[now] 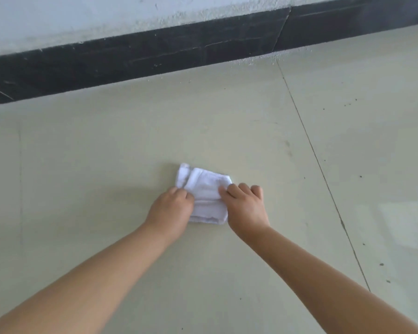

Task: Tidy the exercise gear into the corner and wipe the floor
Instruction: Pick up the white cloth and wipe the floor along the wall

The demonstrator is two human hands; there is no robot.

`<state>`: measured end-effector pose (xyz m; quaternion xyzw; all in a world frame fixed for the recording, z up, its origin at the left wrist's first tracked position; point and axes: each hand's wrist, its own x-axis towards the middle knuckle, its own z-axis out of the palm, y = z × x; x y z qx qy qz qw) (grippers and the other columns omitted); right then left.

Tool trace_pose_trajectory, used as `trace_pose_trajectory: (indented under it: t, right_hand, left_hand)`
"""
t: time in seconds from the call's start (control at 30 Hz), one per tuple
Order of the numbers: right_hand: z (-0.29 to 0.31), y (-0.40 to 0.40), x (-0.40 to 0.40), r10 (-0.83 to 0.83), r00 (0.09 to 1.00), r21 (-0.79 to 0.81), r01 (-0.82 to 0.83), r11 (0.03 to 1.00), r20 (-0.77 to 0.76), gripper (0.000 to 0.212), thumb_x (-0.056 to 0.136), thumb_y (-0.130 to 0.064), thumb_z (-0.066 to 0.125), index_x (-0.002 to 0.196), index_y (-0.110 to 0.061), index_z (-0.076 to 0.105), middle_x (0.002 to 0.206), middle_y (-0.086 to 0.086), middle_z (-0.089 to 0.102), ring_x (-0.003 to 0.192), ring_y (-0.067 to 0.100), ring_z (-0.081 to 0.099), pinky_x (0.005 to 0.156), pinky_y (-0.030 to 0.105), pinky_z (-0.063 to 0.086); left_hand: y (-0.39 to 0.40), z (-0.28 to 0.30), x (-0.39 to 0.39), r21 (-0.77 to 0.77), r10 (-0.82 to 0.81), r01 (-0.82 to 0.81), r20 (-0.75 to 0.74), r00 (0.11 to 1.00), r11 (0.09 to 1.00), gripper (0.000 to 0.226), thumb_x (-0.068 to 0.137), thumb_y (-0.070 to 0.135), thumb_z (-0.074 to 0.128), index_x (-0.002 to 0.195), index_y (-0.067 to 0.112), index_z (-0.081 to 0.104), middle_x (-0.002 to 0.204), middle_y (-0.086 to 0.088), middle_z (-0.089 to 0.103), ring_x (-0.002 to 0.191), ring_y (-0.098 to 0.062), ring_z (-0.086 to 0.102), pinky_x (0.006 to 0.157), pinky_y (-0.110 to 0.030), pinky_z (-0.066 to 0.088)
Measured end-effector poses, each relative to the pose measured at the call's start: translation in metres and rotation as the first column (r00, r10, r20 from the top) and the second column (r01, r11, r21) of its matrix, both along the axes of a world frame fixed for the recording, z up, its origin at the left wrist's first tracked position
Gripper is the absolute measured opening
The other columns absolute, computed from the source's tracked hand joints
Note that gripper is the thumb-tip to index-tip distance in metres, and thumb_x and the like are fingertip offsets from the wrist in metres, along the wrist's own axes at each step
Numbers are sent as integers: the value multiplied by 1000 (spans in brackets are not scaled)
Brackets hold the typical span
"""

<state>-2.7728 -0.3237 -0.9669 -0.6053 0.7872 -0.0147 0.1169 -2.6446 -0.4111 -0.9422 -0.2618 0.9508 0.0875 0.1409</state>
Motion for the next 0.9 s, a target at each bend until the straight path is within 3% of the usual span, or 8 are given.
trace_pose_trajectory:
  t: [0.1, 0.2, 0.33, 0.43, 0.5, 0.6, 0.8, 0.9]
  right_hand:
    - [10, 53, 7, -25, 1000, 48, 25, 999, 2, 36, 32, 6, 41, 52, -13, 64, 47, -4, 50, 38, 19, 44, 65, 24, -5]
    - [36, 81, 15, -96, 995, 125, 98, 987, -25, 25, 26, 6, 41, 37, -16, 47, 47, -7, 25, 47, 16, 23, 62, 28, -6]
    - [82, 96, 26, -136, 991, 204, 136, 969, -13, 45, 8, 7, 63, 32, -22, 38, 53, -8, 17, 49, 12, 21, 62, 34, -5]
    - [131, 105, 38, -103, 995, 199, 98, 975, 16, 61, 5, 2, 67, 40, -28, 27, 55, -10, 4, 50, 11, 22, 64, 23, 9]
    - [180, 103, 48, -121, 990, 300, 93, 949, 78, 45, 29, 3, 73, 47, -23, 41, 56, -10, 6, 60, 15, 29, 66, 25, 22]
    - [248, 106, 52, -129, 974, 463, 29, 886, 186, 23, 76, 3, 49, 78, -19, 45, 63, -9, 16, 84, 16, 28, 79, 23, 11]
    - [397, 82, 70, -64, 985, 468, -20, 883, 162, 24, 81, 1, 44, 67, -18, 37, 64, -9, 15, 88, 19, 30, 85, 25, 20]
    - [465, 59, 83, 27, 990, 428, -84, 900, 138, 42, 80, 2, 45, 55, -19, 19, 64, -9, 15, 86, 16, 25, 79, 22, 10]
  left_hand:
    - [36, 18, -8, 100, -76, 63, 128, 989, 993, 19, 47, 1, 80, 63, 2, 69, 67, -13, 69, 64, -24, 70, 49, -19, 50]
    - [67, 32, -11, 274, -53, -40, 324, 945, 961, 32, 90, -6, 44, 120, -1, 53, 126, -17, 55, 120, -29, 51, 92, -34, 44]
    - [79, 79, -2, 261, -49, -40, 326, 944, 965, 37, 91, -4, 44, 127, 2, 49, 138, -15, 45, 122, -29, 49, 95, -33, 42]
    - [89, 127, 13, 257, -71, -18, 331, 941, 966, 40, 91, -4, 45, 130, 3, 46, 141, -13, 41, 122, -29, 48, 97, -33, 40]
    - [94, 168, 22, 266, -73, -26, 356, 932, 964, 41, 91, -5, 45, 130, 4, 46, 141, -12, 42, 122, -29, 47, 98, -32, 40]
    - [97, 232, 35, 273, -61, -46, 370, 927, 961, 42, 91, -6, 43, 131, 5, 45, 140, -10, 45, 123, -28, 47, 97, -31, 39]
    - [83, 371, 59, 269, 17, -123, 363, 932, 955, 40, 90, -6, 42, 128, 7, 47, 128, -9, 53, 119, -23, 49, 93, -31, 41]
    - [73, 440, 78, 251, 165, -270, 373, 913, 930, 38, 90, -5, 43, 126, 5, 47, 124, -12, 55, 116, -26, 51, 92, -30, 42]
